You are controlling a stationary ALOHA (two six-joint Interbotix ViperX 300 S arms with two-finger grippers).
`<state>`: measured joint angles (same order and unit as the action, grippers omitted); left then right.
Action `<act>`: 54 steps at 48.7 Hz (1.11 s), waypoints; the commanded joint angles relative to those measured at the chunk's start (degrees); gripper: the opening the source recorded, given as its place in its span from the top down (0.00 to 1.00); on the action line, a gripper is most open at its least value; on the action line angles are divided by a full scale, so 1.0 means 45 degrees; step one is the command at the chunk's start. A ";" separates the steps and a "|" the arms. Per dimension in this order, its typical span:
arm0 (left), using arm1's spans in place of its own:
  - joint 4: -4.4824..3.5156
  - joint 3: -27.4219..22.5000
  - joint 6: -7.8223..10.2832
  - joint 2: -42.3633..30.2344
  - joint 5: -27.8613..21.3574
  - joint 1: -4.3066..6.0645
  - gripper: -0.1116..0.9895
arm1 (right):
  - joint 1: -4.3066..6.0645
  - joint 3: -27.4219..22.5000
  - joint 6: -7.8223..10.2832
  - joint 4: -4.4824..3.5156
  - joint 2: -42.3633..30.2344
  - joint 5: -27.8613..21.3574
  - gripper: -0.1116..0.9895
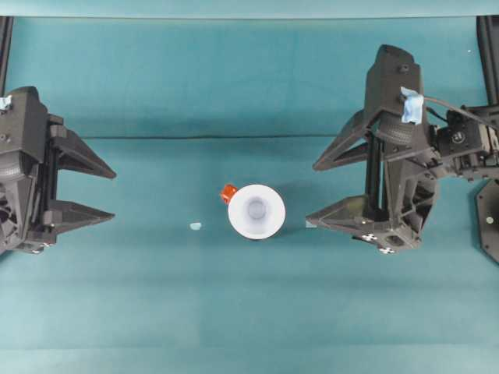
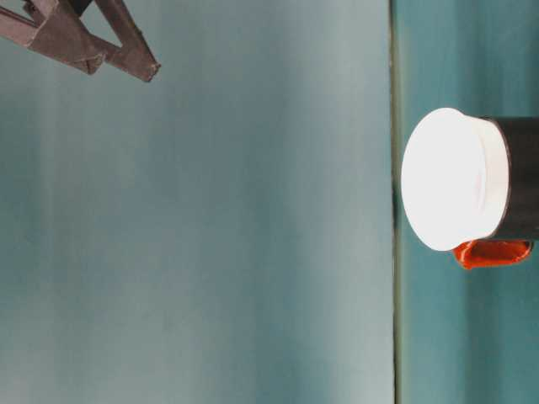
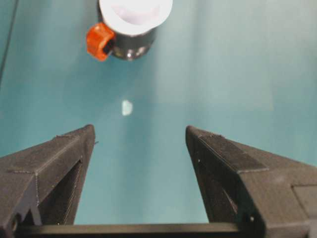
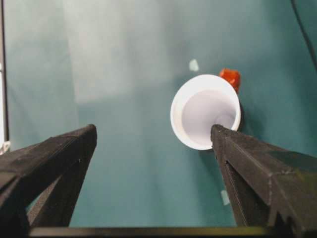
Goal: Put the paper cup into the moved red handle cup holder.
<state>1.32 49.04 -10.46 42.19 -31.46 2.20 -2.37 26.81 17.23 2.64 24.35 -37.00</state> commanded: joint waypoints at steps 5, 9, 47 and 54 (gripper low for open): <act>0.0000 -0.0137 0.0000 -0.0020 0.0098 0.0039 0.16 | 0.0020 -0.0117 0.0039 0.0000 0.0137 0.0117 0.19; 0.0000 -0.0137 0.0000 -0.0020 0.0098 0.0039 0.16 | 0.0020 -0.0137 0.0039 0.0000 0.0137 0.0117 0.19; 0.0000 0.0059 0.0000 -0.0020 0.0137 0.0039 0.16 | 0.0020 0.0039 0.0078 0.0000 0.0137 0.0254 0.19; 0.0000 0.0078 0.0020 -0.0020 0.0273 0.0020 0.16 | 0.0000 0.0039 0.0059 0.0000 0.0137 0.0352 0.19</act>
<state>1.32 50.10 -10.46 42.10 -31.03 2.29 -2.37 27.60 17.31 2.72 24.35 -36.12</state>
